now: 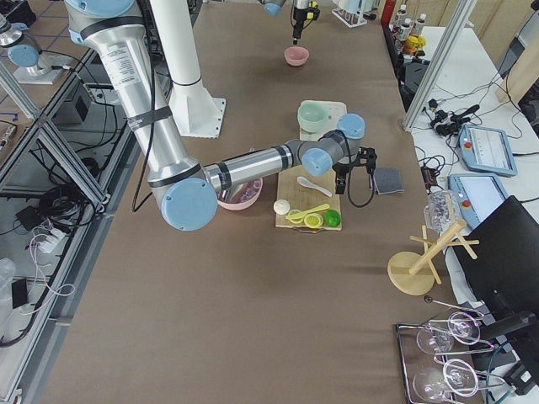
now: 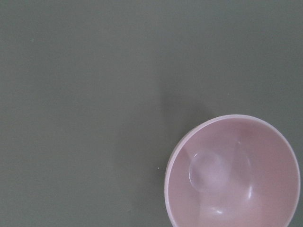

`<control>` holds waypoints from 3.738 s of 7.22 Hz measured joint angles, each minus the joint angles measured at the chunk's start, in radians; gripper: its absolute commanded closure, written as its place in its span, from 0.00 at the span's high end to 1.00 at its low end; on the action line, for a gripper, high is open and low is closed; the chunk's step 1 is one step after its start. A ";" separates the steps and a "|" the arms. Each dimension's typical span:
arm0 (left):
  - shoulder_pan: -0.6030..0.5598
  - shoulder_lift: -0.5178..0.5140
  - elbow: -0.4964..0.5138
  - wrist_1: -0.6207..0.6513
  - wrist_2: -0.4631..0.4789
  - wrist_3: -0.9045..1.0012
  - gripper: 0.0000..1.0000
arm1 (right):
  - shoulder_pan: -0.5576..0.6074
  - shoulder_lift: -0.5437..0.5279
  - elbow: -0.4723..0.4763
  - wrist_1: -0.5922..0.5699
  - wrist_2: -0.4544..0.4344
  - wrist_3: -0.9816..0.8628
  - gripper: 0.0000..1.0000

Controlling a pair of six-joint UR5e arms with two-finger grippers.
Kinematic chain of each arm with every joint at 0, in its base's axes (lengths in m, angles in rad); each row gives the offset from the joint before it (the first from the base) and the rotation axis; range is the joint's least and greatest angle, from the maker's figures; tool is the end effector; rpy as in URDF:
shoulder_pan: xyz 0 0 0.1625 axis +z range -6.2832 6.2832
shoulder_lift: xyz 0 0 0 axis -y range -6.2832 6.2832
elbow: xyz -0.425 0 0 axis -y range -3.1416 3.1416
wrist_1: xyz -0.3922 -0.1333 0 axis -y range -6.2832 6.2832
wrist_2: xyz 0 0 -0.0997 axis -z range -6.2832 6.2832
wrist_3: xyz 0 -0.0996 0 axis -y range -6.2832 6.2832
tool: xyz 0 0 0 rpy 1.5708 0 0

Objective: Stack pink bowl on green and place spoon
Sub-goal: 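Lower left gripper onto pink bowl rim while right gripper reaches toward spoon, then carry pink bowl onto green bowl with left gripper while right grasps spoon, then release pink bowl and lift left gripper while right gripper lifts spoon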

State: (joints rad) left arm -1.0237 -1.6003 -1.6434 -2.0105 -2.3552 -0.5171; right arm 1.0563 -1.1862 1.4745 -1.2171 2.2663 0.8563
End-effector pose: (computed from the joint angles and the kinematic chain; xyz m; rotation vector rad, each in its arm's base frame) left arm 0.2191 -0.4807 0.5563 0.0545 0.9200 0.2402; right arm -0.2648 -0.6097 0.4465 0.0517 -0.9075 0.0948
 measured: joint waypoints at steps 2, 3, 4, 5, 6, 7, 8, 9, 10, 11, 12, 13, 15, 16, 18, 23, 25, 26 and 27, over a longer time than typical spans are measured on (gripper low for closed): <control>0.032 -0.055 0.064 -0.003 0.023 -0.033 0.00 | -0.021 0.006 0.019 0.003 -0.017 0.041 1.00; 0.038 -0.085 0.096 -0.003 0.023 -0.037 0.00 | -0.025 0.007 0.023 0.004 -0.022 0.046 1.00; 0.041 -0.112 0.106 0.000 0.015 -0.039 0.00 | -0.030 0.008 0.023 0.004 -0.024 0.049 1.00; 0.040 -0.153 0.085 0.022 -0.017 -0.063 0.00 | -0.039 0.011 0.024 0.004 -0.027 0.058 1.00; 0.039 -0.230 0.047 0.080 -0.056 -0.142 0.00 | -0.050 0.014 0.025 0.004 -0.030 0.076 1.00; 0.044 -0.353 0.016 0.176 -0.066 -0.262 0.00 | -0.064 0.013 0.028 0.004 -0.033 0.101 1.00; 0.069 -0.497 0.004 0.283 -0.039 -0.378 0.00 | -0.087 0.012 0.028 0.004 -0.035 0.138 1.00; 0.113 -0.625 0.014 0.360 0.011 -0.471 0.00 | -0.109 0.010 0.025 0.004 -0.036 0.177 1.00; 0.156 -0.731 0.057 0.390 0.055 -0.541 0.00 | -0.124 0.006 0.026 0.004 -0.038 0.204 1.00; 0.194 -0.817 0.121 0.394 0.088 -0.589 0.00 | -0.132 -0.002 0.028 0.004 -0.044 0.214 1.00; 0.235 -0.872 0.180 0.375 0.137 -0.617 0.00 | -0.137 -0.011 0.027 0.004 -0.053 0.214 1.00; 0.276 -0.894 0.221 0.331 0.194 -0.647 0.00 | -0.141 -0.015 0.023 0.004 -0.058 0.212 1.00; 0.310 -0.899 0.263 0.271 0.239 -0.682 0.00 | -0.147 -0.017 0.019 0.004 -0.062 0.217 1.00; 0.314 -0.895 0.271 0.260 0.244 -0.686 0.99 | -0.148 -0.018 0.018 0.004 -0.063 0.219 1.00; 0.317 -0.891 0.286 0.212 0.252 -0.688 0.98 | -0.153 -0.018 0.012 0.004 -0.065 0.220 1.00; 0.314 -0.884 0.272 0.183 0.269 -0.694 0.98 | -0.166 -0.034 0.000 0.000 -0.090 0.195 0.00; 0.313 -0.883 0.271 0.183 0.269 -0.694 0.98 | -0.159 -0.041 0.005 -0.006 -0.081 0.166 0.00; 0.311 -0.875 0.260 0.184 0.269 -0.694 0.98 | -0.156 -0.040 0.007 -0.008 -0.081 0.165 0.00; 0.298 -0.834 0.214 0.186 0.265 -0.690 0.98 | -0.154 -0.023 0.011 -0.014 -0.077 0.171 0.00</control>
State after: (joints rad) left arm -0.7259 -2.4345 -1.4292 -1.8246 -2.0899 -1.2067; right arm 0.9025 -1.2090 1.4852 -1.2307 2.1897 1.0270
